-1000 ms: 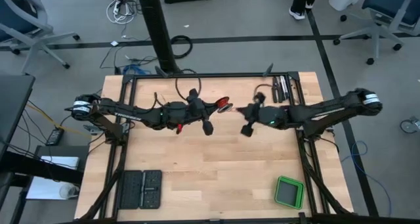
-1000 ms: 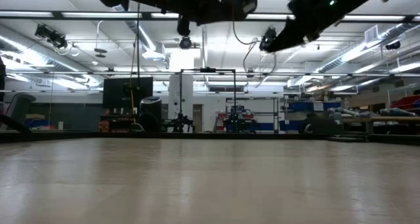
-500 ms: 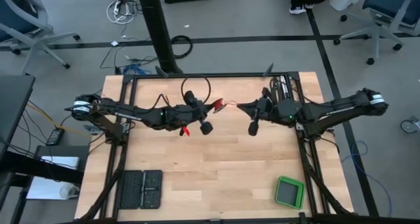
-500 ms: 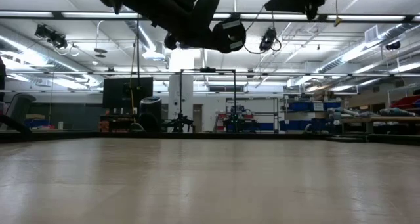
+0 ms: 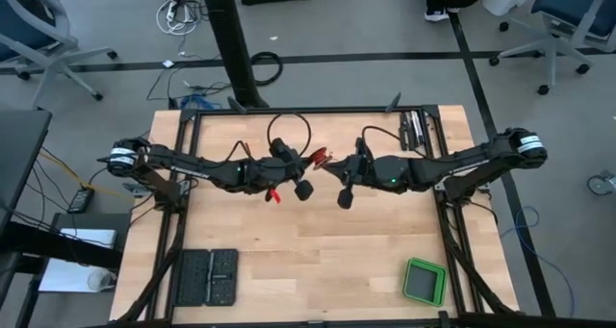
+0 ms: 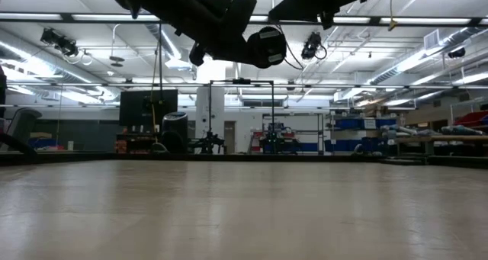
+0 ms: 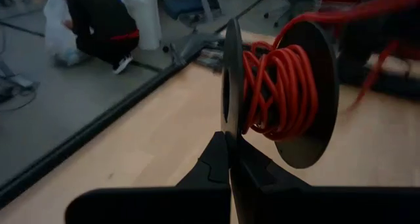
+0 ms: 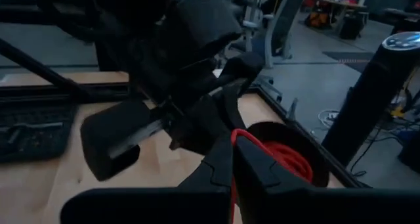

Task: Coil cords
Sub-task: Coil the red wire cable onto the black spool

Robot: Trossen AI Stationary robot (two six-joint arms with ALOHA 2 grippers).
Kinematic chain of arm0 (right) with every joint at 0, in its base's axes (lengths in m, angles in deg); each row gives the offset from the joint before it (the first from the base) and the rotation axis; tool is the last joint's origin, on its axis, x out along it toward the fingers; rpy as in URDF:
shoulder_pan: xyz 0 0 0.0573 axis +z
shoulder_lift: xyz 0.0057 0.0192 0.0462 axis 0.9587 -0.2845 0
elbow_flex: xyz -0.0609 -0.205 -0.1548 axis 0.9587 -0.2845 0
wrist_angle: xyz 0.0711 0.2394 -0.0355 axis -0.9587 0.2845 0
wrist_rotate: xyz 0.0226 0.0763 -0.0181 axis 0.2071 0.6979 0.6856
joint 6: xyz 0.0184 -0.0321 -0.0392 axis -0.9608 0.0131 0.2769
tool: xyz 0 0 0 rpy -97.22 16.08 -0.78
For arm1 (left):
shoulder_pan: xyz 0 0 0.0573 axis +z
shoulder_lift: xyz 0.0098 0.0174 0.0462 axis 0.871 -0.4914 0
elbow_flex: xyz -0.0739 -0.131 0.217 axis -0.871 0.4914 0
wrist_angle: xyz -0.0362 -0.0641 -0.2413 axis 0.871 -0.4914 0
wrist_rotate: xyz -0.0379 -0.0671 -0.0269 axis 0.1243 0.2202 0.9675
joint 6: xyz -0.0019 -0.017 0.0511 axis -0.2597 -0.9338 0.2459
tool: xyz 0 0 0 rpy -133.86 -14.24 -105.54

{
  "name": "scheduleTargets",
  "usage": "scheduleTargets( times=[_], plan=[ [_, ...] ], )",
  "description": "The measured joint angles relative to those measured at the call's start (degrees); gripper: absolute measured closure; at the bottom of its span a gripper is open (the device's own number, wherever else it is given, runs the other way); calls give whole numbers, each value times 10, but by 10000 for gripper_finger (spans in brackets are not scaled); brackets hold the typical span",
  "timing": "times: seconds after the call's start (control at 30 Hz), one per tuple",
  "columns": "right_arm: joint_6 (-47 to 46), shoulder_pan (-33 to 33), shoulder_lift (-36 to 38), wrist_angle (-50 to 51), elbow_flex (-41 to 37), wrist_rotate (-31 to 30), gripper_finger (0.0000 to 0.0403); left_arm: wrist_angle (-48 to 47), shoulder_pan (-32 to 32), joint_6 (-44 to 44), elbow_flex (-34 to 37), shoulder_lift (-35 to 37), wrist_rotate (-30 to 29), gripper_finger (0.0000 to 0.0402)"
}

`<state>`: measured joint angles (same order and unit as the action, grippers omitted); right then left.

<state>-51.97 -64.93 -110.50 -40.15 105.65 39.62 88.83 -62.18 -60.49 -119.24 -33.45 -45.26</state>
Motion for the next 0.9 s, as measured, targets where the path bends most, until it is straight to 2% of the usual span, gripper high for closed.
scheduleTargets(
  times=[0.2, 0.37, 0.5, 0.9],
  plan=[
    [-26, 4, -4, -12, 0, 38, 401, 39, -2, -52, 0, -17, 24, 401],
    [-46, 12, -15, 1, -11, 41, 402, 72, 0, -107, 0, -36, 60, 401],
    [-45, 30, -21, 4, -15, 43, 400, 107, -2, -109, 0, -44, 90, 401],
    [-50, 40, -22, 38, -15, 36, 397, 93, -4, -133, 0, -45, 67, 401]
  ],
)
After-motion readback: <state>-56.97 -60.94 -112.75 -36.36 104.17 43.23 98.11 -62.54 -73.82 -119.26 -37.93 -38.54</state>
